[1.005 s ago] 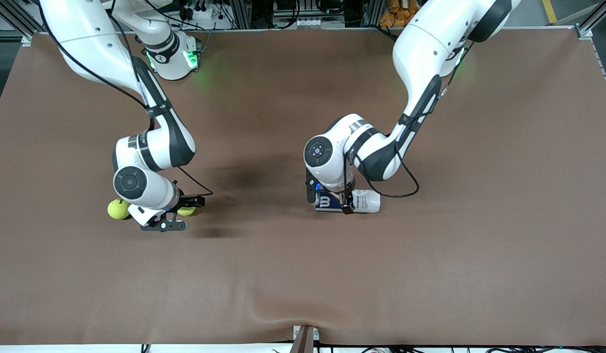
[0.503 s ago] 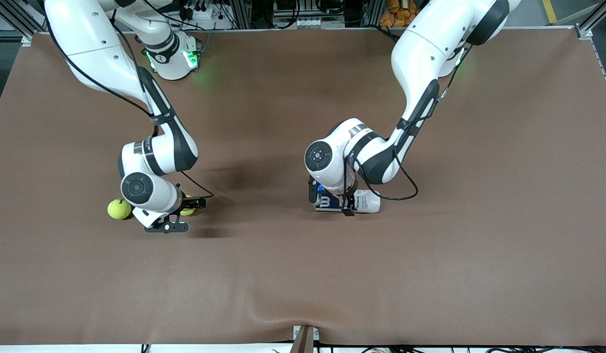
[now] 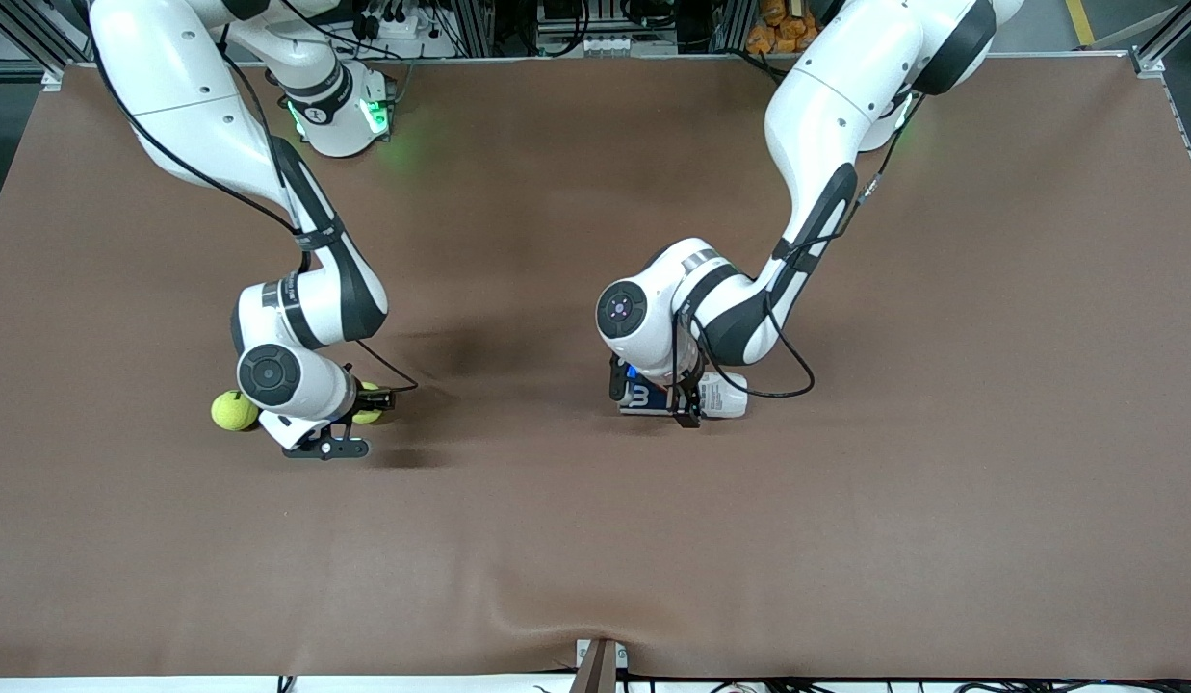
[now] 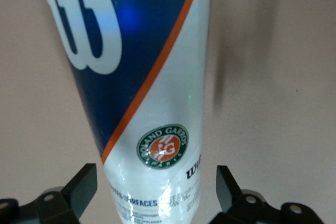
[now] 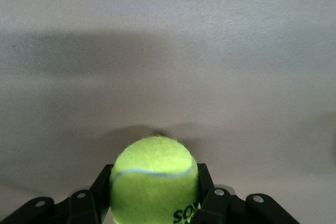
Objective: Insert tennis ball vertically with right arm
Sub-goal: 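Close the right gripper on the tennis ball and lift it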
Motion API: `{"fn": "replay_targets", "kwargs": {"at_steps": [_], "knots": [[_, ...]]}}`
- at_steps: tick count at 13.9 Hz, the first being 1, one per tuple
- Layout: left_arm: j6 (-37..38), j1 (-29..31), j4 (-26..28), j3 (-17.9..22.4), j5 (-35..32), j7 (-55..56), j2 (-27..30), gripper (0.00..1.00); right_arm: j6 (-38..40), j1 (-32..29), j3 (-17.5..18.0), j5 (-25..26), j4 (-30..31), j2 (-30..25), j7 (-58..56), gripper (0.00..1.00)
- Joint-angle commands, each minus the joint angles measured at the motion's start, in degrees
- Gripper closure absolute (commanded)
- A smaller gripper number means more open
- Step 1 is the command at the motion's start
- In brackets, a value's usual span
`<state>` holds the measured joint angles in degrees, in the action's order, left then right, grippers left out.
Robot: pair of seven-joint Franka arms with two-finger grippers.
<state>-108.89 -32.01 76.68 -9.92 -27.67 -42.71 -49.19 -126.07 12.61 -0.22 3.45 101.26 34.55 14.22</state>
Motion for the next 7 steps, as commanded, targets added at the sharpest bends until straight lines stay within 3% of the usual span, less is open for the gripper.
{"fn": "replay_targets", "kwargs": {"at_steps": [1, 4, 7], "knots": [[0.2, -0.9, -0.8, 1.3, -2.2, 2.4, -1.7, 0.00, 5.6, -1.2, 0.4, 1.0, -2.3, -4.6, 0.5, 1.00], [0.3, -1.1, -0.7, 1.3, -3.5, 3.8, -2.1, 0.00, 9.6, -2.7, 0.4, 0.9, -3.8, -9.4, 0.5, 1.00], [1.2, -0.9, -0.4, 1.3, -3.5, 7.9, -2.1, 0.00, 21.6, -3.5, 0.5, 0.2, -11.9, -11.7, 0.5, 1.00]]}}
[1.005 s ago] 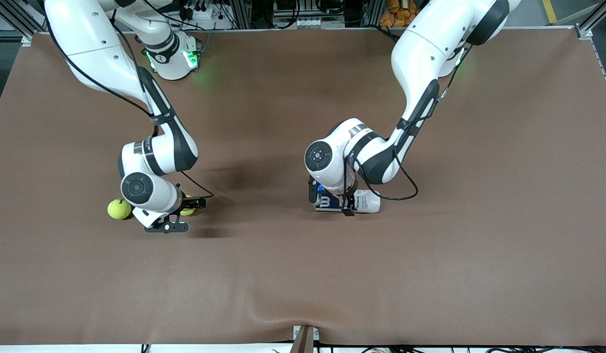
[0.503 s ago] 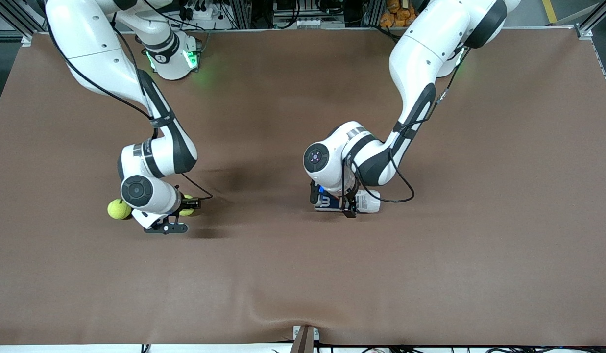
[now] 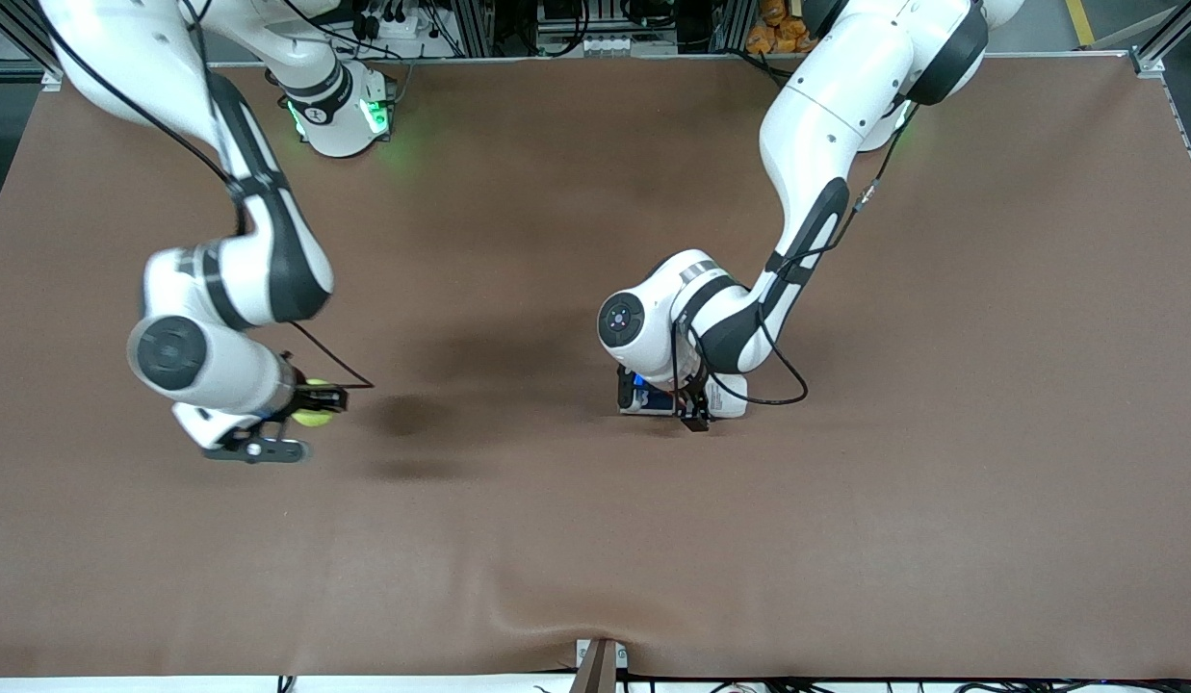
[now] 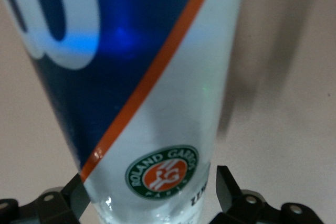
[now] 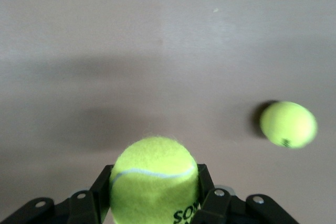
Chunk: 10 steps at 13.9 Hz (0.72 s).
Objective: Insert tennis ball vertically with right arm
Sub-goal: 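Close the right gripper on the tennis ball and lift it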
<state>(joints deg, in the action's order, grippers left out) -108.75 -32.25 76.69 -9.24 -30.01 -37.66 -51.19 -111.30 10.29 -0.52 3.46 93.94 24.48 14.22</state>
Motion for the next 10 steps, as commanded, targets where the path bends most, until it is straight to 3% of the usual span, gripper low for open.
{"fn": "replay_targets", "kwargs": {"at_steps": [1, 3, 5, 10], "knots": [[1.2, -0.9, -0.3, 0.7, -1.3, 3.1, -0.1, 0.00, 12.2, -1.3, 0.8, 0.1, -8.8, -1.8, 0.6, 1.00], [1.2, -0.9, -0.3, 0.8, -1.2, 3.3, -0.5, 0.00, 22.0, -1.4, 0.8, 0.0, -16.9, -1.8, 0.5, 1.00], [1.2, -0.9, -0.3, 0.8, -1.3, 4.1, -0.9, 0.00, 26.9, -1.4, 0.8, 0.0, -20.6, -1.9, 0.5, 1.00], [1.2, -1.0, -0.3, 1.0, -1.3, 4.3, -1.0, 0.00, 28.8, -2.5, 0.7, -0.1, -21.4, -4.9, 0.3, 1.00]]}}
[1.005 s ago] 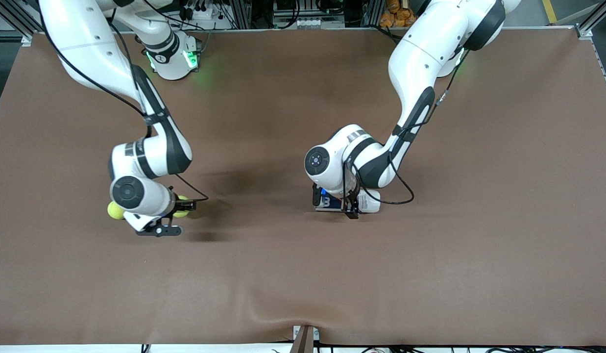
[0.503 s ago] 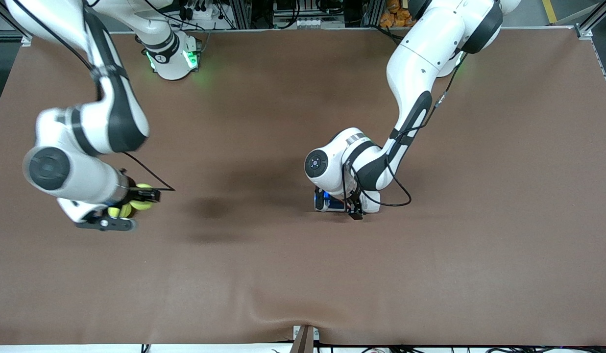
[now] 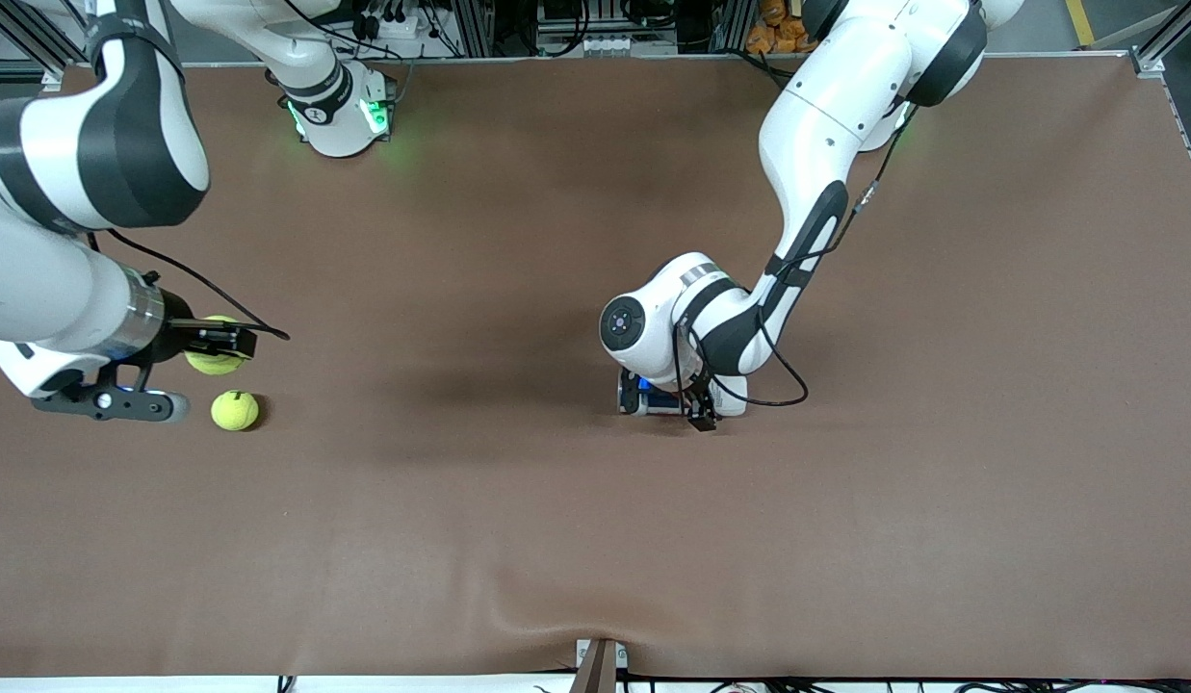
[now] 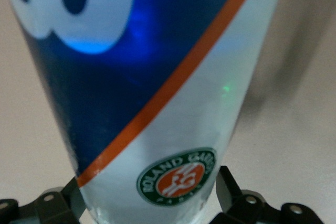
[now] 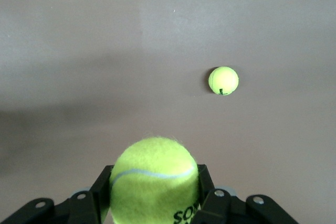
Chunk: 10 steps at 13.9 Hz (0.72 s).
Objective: Insert tennis ball vertically with right arm
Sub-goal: 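Hold the ball with the right gripper while the left gripper lifts the can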
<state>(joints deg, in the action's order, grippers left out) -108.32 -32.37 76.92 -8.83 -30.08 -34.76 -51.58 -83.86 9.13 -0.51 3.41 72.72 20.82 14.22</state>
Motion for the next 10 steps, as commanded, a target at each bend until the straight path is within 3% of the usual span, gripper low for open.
{"fn": "replay_targets", "kwargs": {"at_steps": [1, 10], "knots": [[0.7, -0.9, -0.5, 0.6, -1.2, 1.8, -0.6, 0.02, 1.6, -1.8, 0.8, -0.1, -0.2, -1.5, 0.2, 1.00], [0.7, -0.8, -0.6, 0.6, -1.1, 2.0, -0.5, 0.19, 2.1, -4.5, 0.8, -2.3, -0.3, -2.4, -0.8, 1.00]]}}
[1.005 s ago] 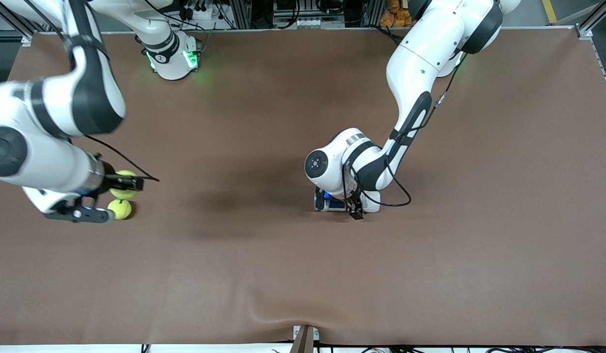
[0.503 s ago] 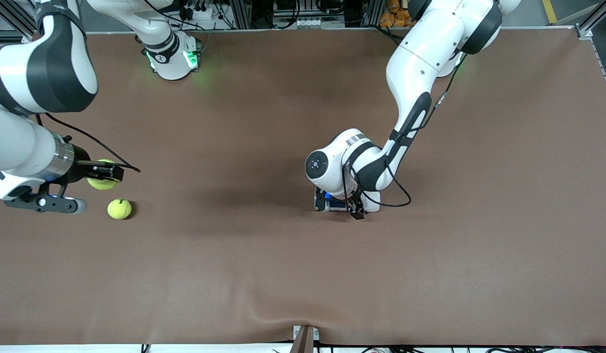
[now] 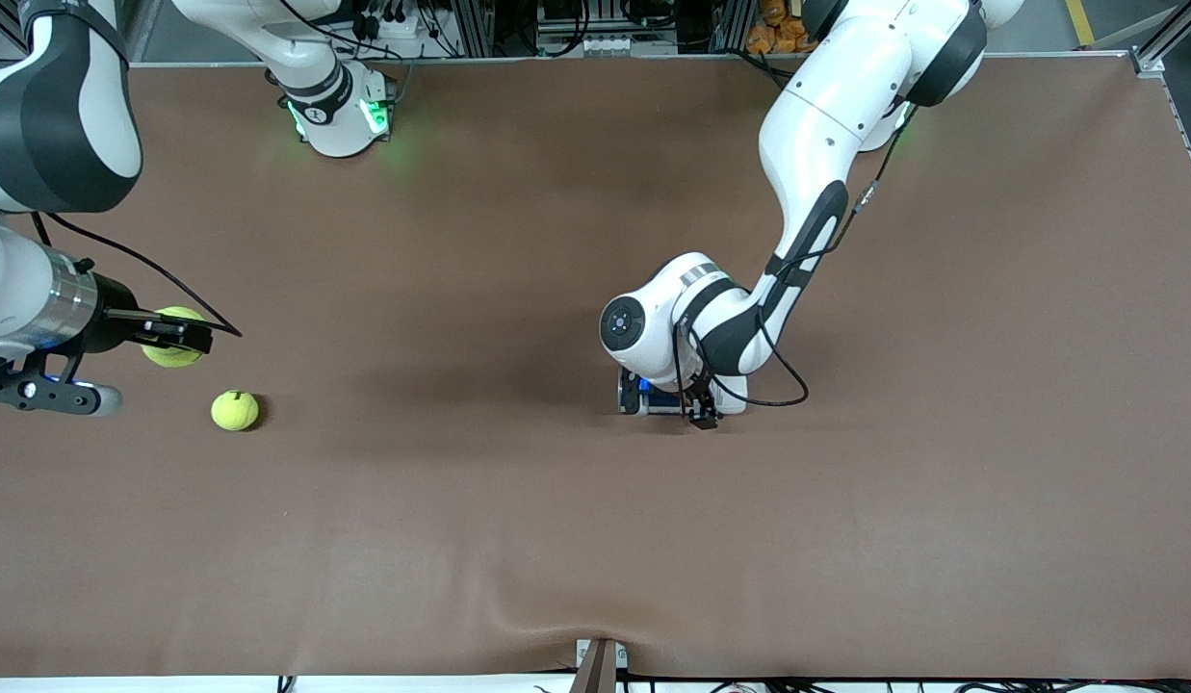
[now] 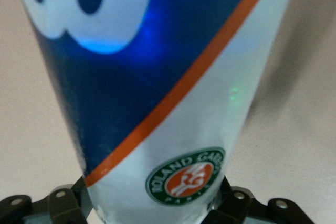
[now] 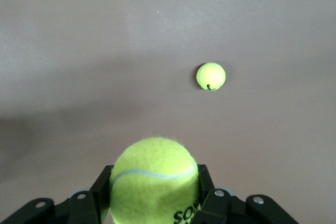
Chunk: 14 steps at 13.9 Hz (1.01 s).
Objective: Insert tennis ball vertically with right arm
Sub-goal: 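Hold the ball with the right gripper while the left gripper lifts the can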
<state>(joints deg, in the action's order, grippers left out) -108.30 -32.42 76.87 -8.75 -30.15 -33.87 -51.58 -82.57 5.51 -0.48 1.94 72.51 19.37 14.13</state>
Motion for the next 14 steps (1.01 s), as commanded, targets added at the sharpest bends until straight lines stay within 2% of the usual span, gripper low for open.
{"fn": "replay_targets", "kwargs": {"at_steps": [1, 10, 14], "knots": [[0.7, -0.6, -0.6, 0.5, -1.1, 1.0, -0.5, 0.23, 0.8, -0.9, 0.7, -0.8, -0.1, -0.9, -1.7, 1.00], [0.6, -0.5, -0.8, 0.4, -0.7, 0.5, 0.3, 0.23, 0.8, -1.6, 0.7, -0.8, -0.1, -1.0, -2.4, 1.00], [-0.6, -0.7, -1.4, -1.5, -0.1, 1.3, 1.1, 0.23, 0.8, -1.6, 0.8, -0.8, -0.1, -1.0, -2.4, 1.00]]}}
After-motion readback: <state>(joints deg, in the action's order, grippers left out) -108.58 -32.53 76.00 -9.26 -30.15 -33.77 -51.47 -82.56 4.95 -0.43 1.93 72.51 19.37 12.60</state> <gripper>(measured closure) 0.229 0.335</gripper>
